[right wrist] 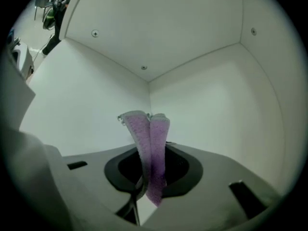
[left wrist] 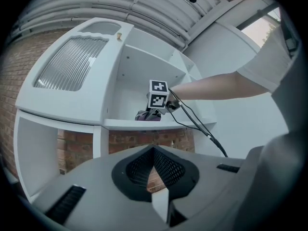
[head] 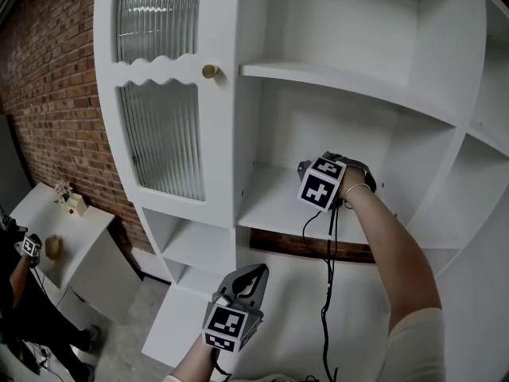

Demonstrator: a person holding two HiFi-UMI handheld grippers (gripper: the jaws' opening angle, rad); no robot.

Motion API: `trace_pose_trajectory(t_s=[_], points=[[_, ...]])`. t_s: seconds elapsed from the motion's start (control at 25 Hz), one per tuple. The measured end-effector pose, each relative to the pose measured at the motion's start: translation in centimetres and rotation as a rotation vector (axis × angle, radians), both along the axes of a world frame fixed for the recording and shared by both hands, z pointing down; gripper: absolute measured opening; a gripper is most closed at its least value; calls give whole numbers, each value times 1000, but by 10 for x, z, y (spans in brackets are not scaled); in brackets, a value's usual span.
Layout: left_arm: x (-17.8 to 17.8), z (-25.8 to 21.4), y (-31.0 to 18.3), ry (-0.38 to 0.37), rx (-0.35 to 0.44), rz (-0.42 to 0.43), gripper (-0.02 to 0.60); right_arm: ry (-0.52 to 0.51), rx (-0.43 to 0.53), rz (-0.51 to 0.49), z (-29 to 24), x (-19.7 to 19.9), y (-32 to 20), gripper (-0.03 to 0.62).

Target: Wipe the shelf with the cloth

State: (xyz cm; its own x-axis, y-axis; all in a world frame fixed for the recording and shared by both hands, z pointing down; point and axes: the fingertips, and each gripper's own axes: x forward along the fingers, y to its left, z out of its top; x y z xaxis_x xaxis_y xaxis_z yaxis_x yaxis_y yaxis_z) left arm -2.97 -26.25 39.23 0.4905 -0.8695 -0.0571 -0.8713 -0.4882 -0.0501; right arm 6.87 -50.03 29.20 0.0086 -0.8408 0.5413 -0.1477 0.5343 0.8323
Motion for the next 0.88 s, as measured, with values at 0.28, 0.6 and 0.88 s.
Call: trace_pose_trajectory(t_s=[0.28, 0.6, 0.88], points=[[-3, 12, -11, -24, -15, -32, 14, -25, -16, 2, 22, 5, -24, 81], [-1, 10, -14, -40, -5, -36, 14, -49, -80, -26, 29, 3, -8, 82], [13, 0, -7, -42, 18, -5, 14, -19, -124, -56, 31, 1, 37, 81]])
